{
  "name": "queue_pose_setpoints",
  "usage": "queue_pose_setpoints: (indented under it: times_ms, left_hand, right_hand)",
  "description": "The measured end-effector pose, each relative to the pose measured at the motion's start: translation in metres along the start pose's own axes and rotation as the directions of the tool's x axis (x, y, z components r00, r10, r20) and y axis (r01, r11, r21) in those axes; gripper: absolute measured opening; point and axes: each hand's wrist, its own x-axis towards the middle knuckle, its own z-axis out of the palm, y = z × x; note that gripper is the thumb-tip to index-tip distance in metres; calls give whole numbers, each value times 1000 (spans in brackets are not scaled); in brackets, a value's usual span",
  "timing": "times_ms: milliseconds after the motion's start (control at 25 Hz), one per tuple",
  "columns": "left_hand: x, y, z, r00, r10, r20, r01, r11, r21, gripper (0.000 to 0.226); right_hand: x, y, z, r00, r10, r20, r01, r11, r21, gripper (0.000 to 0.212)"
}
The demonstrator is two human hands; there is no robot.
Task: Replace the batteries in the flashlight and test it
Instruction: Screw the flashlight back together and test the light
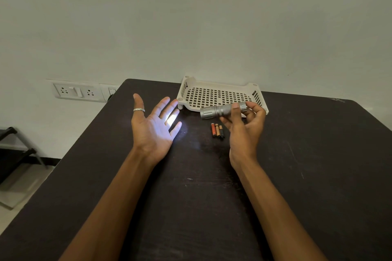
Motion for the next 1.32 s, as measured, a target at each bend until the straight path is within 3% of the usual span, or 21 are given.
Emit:
queue_pose_setpoints:
  times_ms: [200, 640, 1320]
  left_hand:
    - [3, 0, -1, 999, -14, -38, 12, 999, -44, 78]
    - [0, 1, -1, 1000, -12, -4, 12, 999, -41, 83]
    - [-6, -2, 2, 1000, 0, 31, -4, 993, 119, 94]
  right_hand:
    - [-2, -3, 0, 997, 59, 39, -60, 998, 25, 26]
    - [-1, -1, -1, 998, 63, 9, -63, 998, 29, 22]
    - [1, -2, -5, 990, 141, 7, -142, 987, 73, 16]
